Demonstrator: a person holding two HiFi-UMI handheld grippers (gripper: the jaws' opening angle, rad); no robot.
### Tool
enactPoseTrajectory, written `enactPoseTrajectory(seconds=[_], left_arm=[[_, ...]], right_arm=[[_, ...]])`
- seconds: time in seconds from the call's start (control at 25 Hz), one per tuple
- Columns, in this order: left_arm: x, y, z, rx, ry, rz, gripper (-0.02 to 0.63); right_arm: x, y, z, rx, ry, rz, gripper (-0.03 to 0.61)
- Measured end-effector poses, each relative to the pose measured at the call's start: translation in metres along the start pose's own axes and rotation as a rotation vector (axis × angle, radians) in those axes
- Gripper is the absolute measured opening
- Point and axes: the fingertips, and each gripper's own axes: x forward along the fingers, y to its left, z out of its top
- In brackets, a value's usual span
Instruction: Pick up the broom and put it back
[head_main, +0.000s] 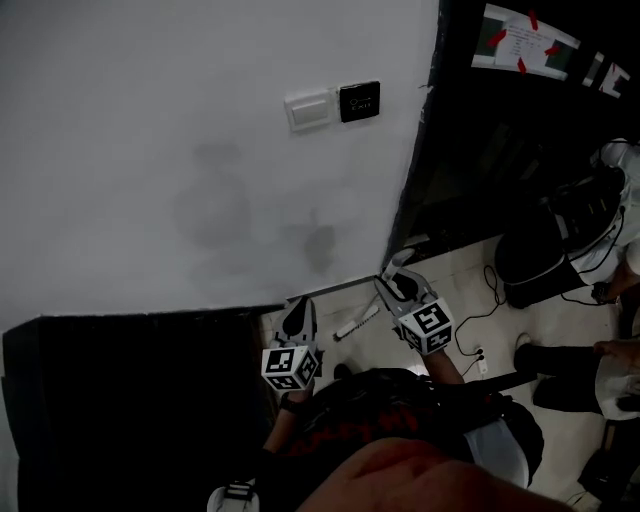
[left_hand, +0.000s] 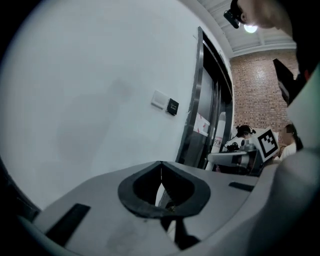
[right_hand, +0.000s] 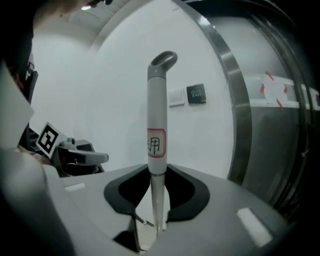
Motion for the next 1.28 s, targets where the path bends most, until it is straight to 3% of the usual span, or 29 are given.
enactPoseTrajectory(seconds=[0.28,0.84,1.08,1.28], left_arm=[[0.019,-0.010,0.017,0.020,-0.038,-0.059,0.003],[0.006,-0.032,0.015,0.016,-0.055,-0.073,0.003],[-0.006,-0.029,0.017,0.034,-0.060,-0.030,0.003],[-0.021,-0.016,0.000,0.031,-0.021,0.019,0.003]], right_arm=[[-0.036,0.004,0.042,-0.021,-0.131,-0.014,0.092],[-0.055,0.001,0.031,-0.005,-0.108,-0.018,0.094],[-0.052,-0.004,-0.013,0.005,-0.054,-0.006,0.094],[-0.013,-0.006,-0.098,0.016,0.071,-0.003,0.092]])
